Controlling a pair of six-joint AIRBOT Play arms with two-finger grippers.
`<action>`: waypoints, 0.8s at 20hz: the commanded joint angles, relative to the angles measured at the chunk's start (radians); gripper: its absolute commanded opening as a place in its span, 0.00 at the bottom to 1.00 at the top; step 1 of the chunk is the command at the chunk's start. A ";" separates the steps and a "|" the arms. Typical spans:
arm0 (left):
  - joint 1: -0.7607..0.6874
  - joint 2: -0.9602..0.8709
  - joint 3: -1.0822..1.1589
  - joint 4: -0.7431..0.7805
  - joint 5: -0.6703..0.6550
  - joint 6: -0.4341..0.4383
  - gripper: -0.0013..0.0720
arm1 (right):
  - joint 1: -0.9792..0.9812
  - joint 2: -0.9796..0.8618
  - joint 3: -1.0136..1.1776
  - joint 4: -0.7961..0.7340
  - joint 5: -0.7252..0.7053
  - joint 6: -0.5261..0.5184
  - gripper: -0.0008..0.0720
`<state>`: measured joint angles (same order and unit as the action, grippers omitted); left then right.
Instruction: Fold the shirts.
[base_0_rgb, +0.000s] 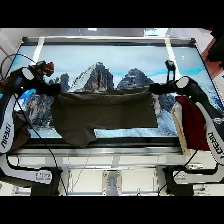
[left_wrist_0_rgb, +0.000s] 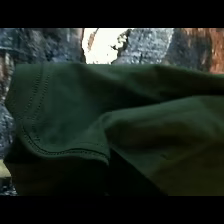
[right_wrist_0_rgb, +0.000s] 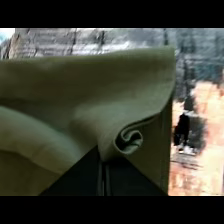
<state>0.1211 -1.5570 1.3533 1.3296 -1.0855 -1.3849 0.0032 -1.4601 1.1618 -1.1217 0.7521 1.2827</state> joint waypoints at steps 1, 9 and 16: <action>0.002 0.001 -0.072 0.041 -0.035 0.016 0.03 | 0.024 0.000 -0.057 -0.006 -0.035 0.005 0.05; 0.002 0.000 -0.144 0.172 0.064 -0.071 0.03 | 0.025 -0.030 -0.072 -0.189 -0.025 0.169 0.05; 0.002 0.000 -0.144 0.195 0.082 -0.093 0.03 | 0.026 -0.067 -0.071 -0.192 -0.041 0.188 0.05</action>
<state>0.1223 -1.5570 1.2102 1.5108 -1.0164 -1.4662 0.0284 -1.5181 1.0908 -1.2972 0.7189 1.4528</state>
